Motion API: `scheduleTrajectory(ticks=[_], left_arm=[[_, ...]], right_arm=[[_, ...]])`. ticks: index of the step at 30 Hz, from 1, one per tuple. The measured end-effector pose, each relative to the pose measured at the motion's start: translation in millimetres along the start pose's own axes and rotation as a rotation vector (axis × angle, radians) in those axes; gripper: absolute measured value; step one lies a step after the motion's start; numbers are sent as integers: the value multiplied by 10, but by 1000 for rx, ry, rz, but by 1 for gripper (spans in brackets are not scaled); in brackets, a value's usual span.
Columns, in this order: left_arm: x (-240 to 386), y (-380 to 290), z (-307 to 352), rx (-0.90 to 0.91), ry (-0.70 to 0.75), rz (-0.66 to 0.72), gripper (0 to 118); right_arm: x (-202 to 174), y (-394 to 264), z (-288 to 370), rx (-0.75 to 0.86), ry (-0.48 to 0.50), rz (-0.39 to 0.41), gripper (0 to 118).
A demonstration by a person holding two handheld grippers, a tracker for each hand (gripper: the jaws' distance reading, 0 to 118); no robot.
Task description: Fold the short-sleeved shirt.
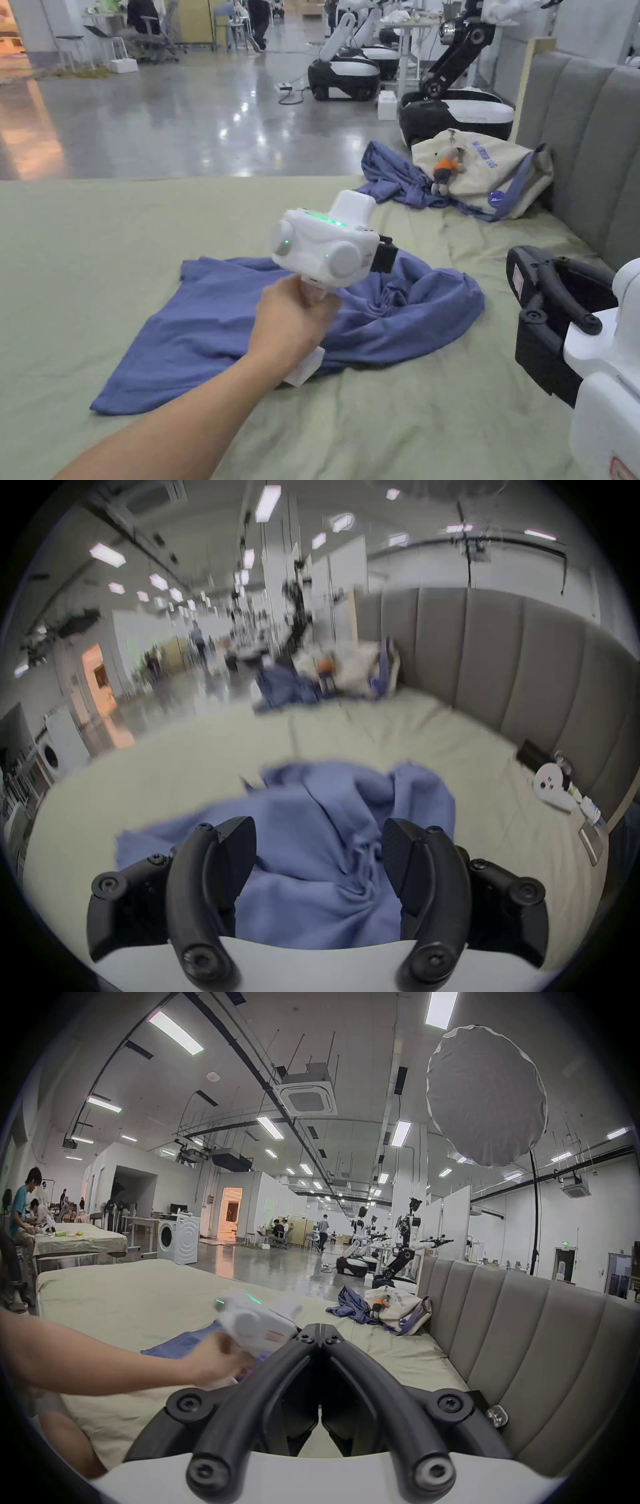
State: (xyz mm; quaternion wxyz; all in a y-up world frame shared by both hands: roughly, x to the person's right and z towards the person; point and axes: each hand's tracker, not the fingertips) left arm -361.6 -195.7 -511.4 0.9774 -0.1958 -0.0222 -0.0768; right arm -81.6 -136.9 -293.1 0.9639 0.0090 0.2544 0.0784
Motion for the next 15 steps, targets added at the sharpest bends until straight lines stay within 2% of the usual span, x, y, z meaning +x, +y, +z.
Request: scheduleTrajectory(ticks=[3,4,5,7,8,11,15], left_arm=[[-432,185,1009,226,25,-2,85],[-532,175,1395,307,37,11,86],[-624,158,1829,371,83,12,90],[-721,-49,2580,509,188,32,107],[-742,-187,2890,527,258,63,118],[-674,-780,3578,576,375,161,118],[-625,-1268,3892,490,513,258,118]], right_arm=[[17,56,44,49,-63,45,2],[36,64,74,46,-54,41,2],[59,56,119,51,-54,35,2],[82,0,207,56,-62,32,2],[85,-44,260,47,-83,26,2],[95,-232,378,31,-134,-53,2],[49,-350,449,6,-125,-94,2]])
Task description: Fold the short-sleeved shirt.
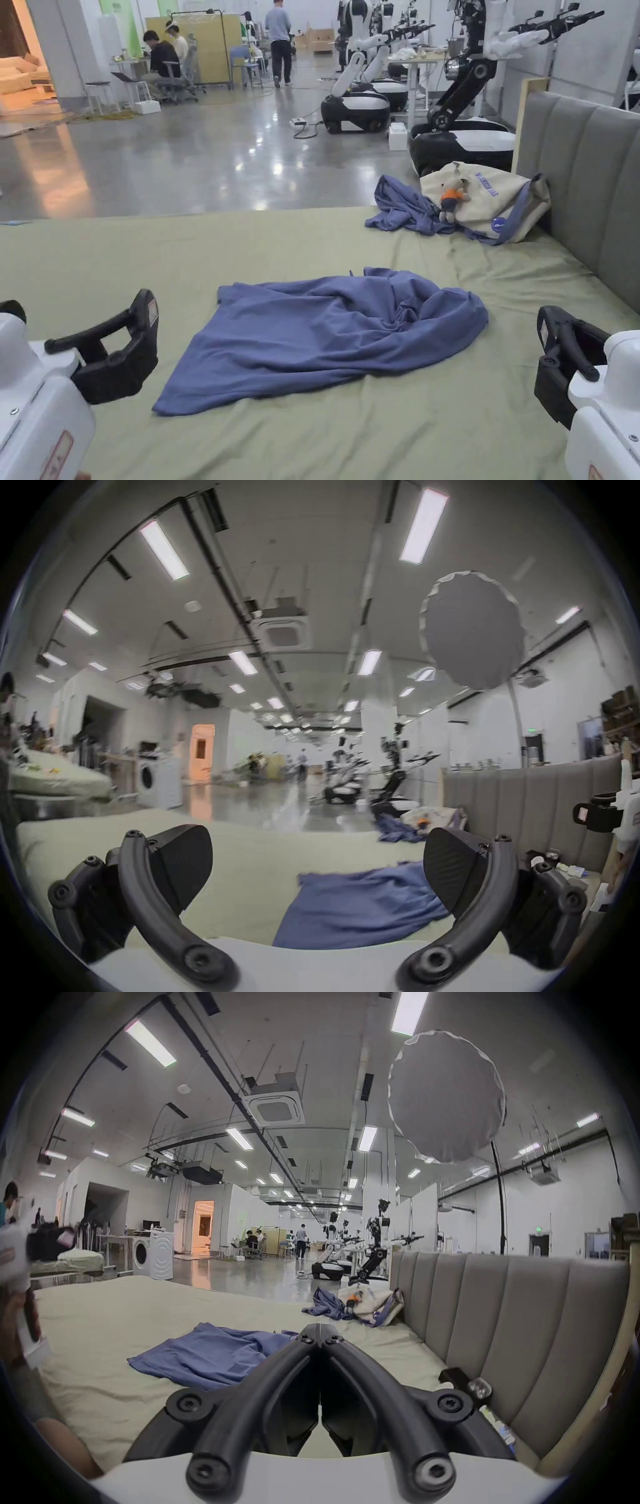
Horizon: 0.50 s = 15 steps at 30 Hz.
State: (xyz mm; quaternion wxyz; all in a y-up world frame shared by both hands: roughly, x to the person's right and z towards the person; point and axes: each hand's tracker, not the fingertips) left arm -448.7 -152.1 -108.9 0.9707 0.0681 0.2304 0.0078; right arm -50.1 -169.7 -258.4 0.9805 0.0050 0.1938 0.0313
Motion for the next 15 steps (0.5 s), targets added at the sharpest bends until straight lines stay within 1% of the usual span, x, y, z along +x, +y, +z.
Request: scheduleTrajectory(ticks=[1,3,4,5,6,8,11,12,13,15], left_arm=[[-17,-50,27,-16,8,9,118],[-31,-112,103,-68,-8,-22,118],[-24,-165,49,-114,6,-71,112],[-15,-200,52,-127,-24,-110,66],[-27,-209,75,-139,-63,-116,0],[-58,-213,59,-147,-31,-114,0],[-173,-103,6,-162,-51,-103,0],[-136,-368,52,-167,-44,-102,0],[-179,-403,10,-170,-48,-101,0],[-262,-478,-183,-240,-84,-100,0]], right_arm=[[-18,-7,4,-6,3,-3,2],[-65,-25,25,-2,12,4,2],[-86,-26,27,1,13,12,2],[-107,-18,21,0,18,18,2],[-118,-15,14,-5,25,18,2],[-131,-29,4,-10,38,11,2],[-161,-66,-33,-17,41,20,2],[-171,-71,-45,-20,42,24,2],[-179,-73,-54,-23,47,27,2],[-192,-80,-81,-30,55,31,2]])
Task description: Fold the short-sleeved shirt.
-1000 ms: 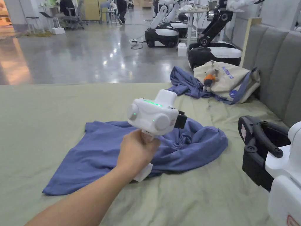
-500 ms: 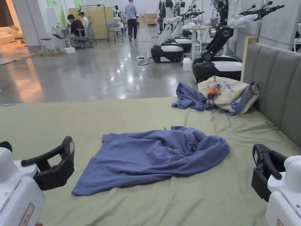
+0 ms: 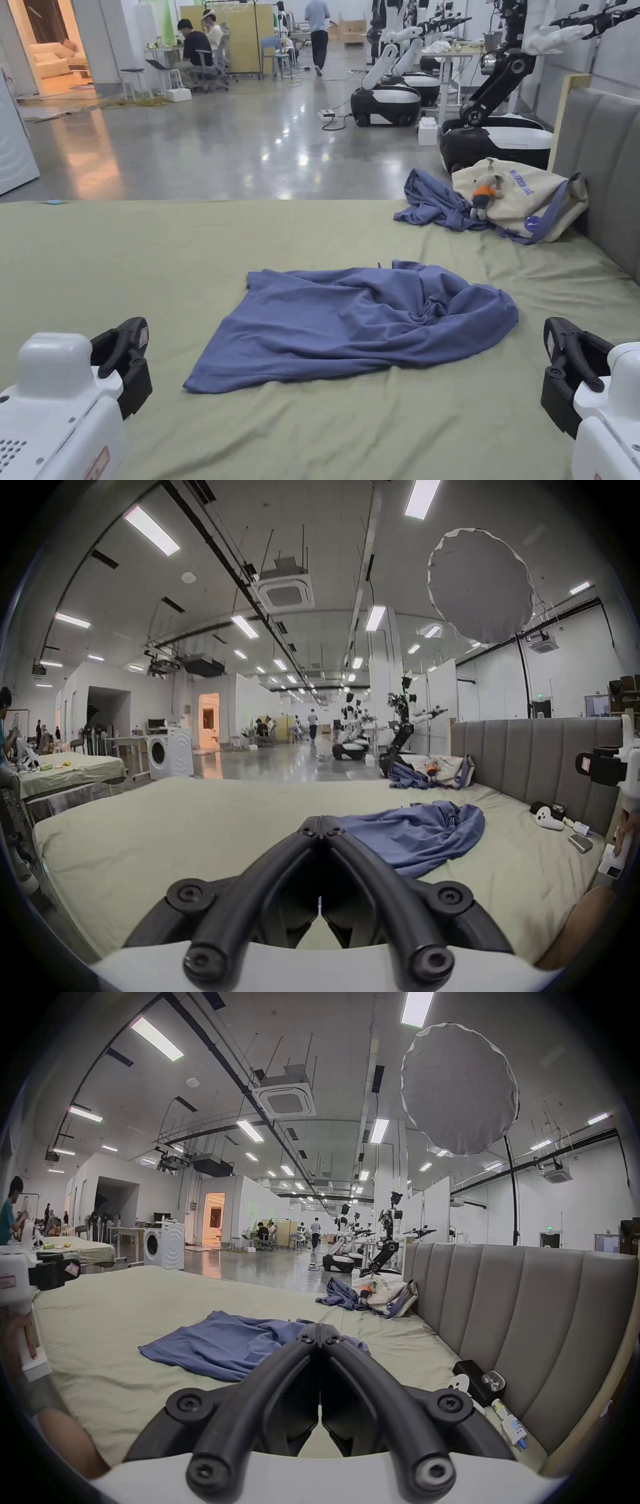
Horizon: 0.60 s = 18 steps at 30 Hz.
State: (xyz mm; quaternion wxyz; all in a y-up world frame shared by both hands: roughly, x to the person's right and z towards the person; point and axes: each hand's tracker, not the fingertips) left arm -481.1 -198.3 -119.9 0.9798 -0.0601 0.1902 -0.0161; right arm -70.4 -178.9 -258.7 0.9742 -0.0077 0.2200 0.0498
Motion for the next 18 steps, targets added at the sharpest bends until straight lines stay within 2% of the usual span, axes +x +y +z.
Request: scheduleTrajectory(ticks=[3,5,6,7,8,9,10,15,18], left_arm=[[-131,79,-449,-162,-88,-51,0],[-186,114,-919,-353,-161,-66,0],[-199,74,-1176,-413,-139,-73,29],[-227,37,-1442,-519,-123,-48,84],[-279,-57,-1722,-609,-146,-20,113],[-353,-144,-1968,-655,-167,50,113],[-385,-213,-2159,-724,-133,62,113],[-518,-567,-2926,-884,-43,36,113],[-470,-751,-3030,-976,-58,23,113]], right_arm=[[1,-5,-19,-9,7,9,2],[9,-3,-39,-15,9,16,2],[21,-6,-49,-16,8,20,2],[30,-2,-59,-18,9,21,2],[36,2,-69,-19,8,22,2],[45,8,-80,-20,7,20,2],[59,7,-89,-22,11,18,2],[88,-27,-148,-39,6,36,2],[122,-74,-192,-57,3,41,2]])
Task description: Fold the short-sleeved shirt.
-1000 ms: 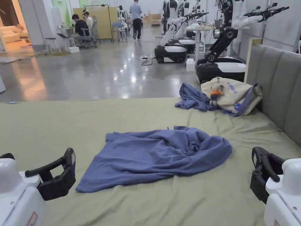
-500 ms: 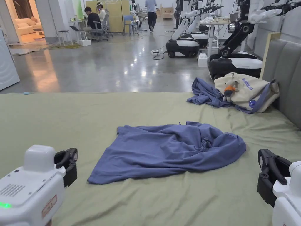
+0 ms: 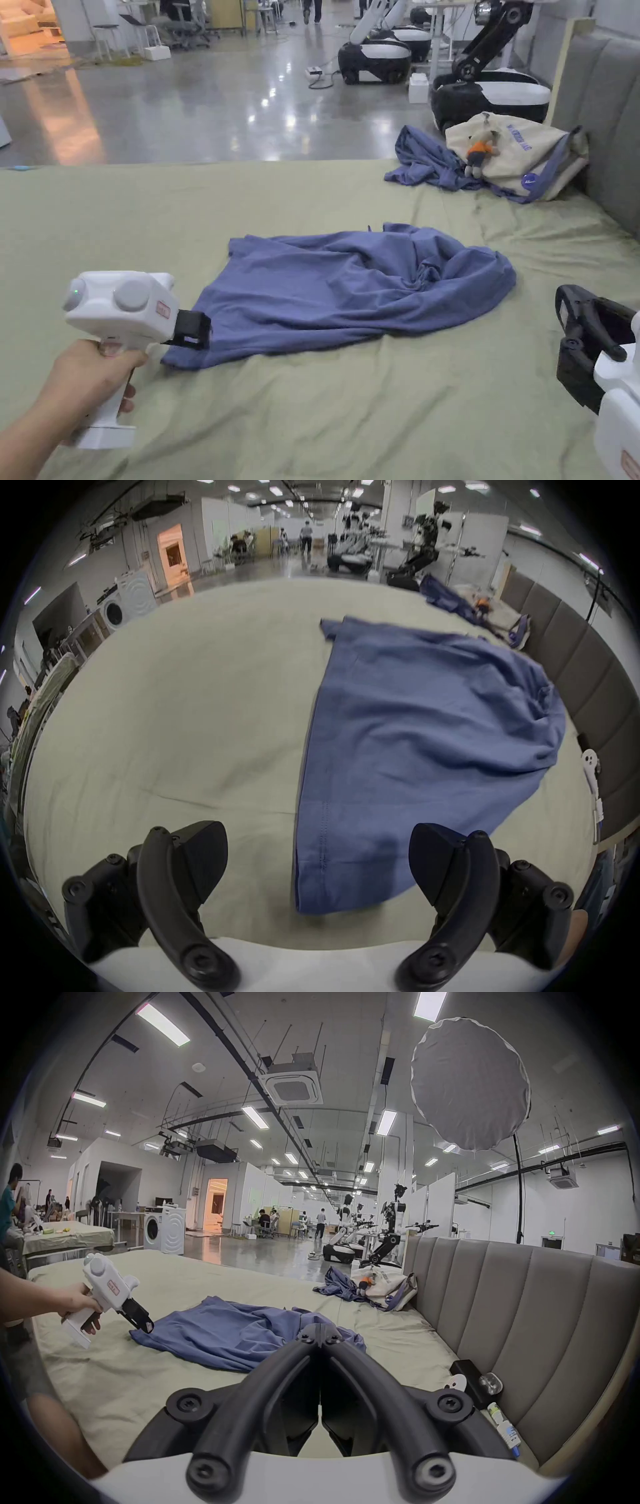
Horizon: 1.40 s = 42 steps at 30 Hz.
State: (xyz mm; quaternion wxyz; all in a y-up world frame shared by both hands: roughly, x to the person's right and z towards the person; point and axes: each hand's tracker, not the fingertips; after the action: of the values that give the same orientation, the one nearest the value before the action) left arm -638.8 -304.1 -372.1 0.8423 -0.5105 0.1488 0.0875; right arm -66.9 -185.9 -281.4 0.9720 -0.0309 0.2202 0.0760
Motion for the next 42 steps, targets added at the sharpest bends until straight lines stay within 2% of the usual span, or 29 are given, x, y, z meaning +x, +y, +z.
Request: scheduleTrajectory(ticks=[2,4,5,6,9,10,11,12,13,14,16,17,18,19,22,26,28,30,31,37,39,42], left_arm=[[3,16,-119,0,6,-13,113],[284,-190,25,-8,4,-8,113],[342,-215,42,-4,-3,-6,109],[403,-251,61,-13,0,-19,100],[487,-230,195,-5,10,-93,86],[539,-226,243,-1,6,-119,64],[502,-146,242,35,31,-156,24],[550,-179,278,61,60,-176,3],[586,-186,264,33,31,-151,3],[611,-201,265,23,10,-156,3],[587,-148,306,65,3,-155,3],[570,-155,335,84,-14,-131,3],[541,-160,361,96,-48,-96,3],[469,-98,401,113,-63,-69,3],[411,-141,501,148,-83,-49,3],[427,-161,626,171,-103,-51,3],[423,-121,632,177,-108,-54,3],[419,-136,640,181,-111,-48,3],[392,-101,613,183,-116,-48,3],[459,-95,618,187,-107,-72,3],[446,-79,608,187,-112,-60,3],[458,-80,592,184,-104,-61,3]], right_arm=[[23,-35,-21,-11,-1,-5,2],[38,-70,-28,-25,-2,-3,2],[46,-90,-27,-32,-6,-1,2],[57,-105,-26,-39,-8,1,2],[97,-147,-29,-59,-12,-3,2],[113,-160,-41,-68,-12,-8,2],[130,-174,-56,-77,-10,-12,2],[146,-194,-77,-85,-15,-12,2],[161,-210,-96,-90,-27,-9,3],[195,-217,-134,-94,-25,-10,13],[319,-195,-327,-159,13,-28,70],[396,-173,-460,-188,22,-36,94],[466,-143,-612,-211,14,-29,110],[523,-121,-778,-216,0,-18,115],[740,-102,-1506,-324,15,-22,118],[1055,-276,-2680,-549,66,-150,118],[1139,-410,-3161,-610,58,-150,118],[1249,-511,-3544,-661,55,-215,118],[1325,-547,-3727,-691,65,-272,118],[1482,-732,-4188,-748,31,-393,118],[1500,-882,-4287,-819,55,-452,118],[1399,-1031,-4290,-841,39,-430,118]])
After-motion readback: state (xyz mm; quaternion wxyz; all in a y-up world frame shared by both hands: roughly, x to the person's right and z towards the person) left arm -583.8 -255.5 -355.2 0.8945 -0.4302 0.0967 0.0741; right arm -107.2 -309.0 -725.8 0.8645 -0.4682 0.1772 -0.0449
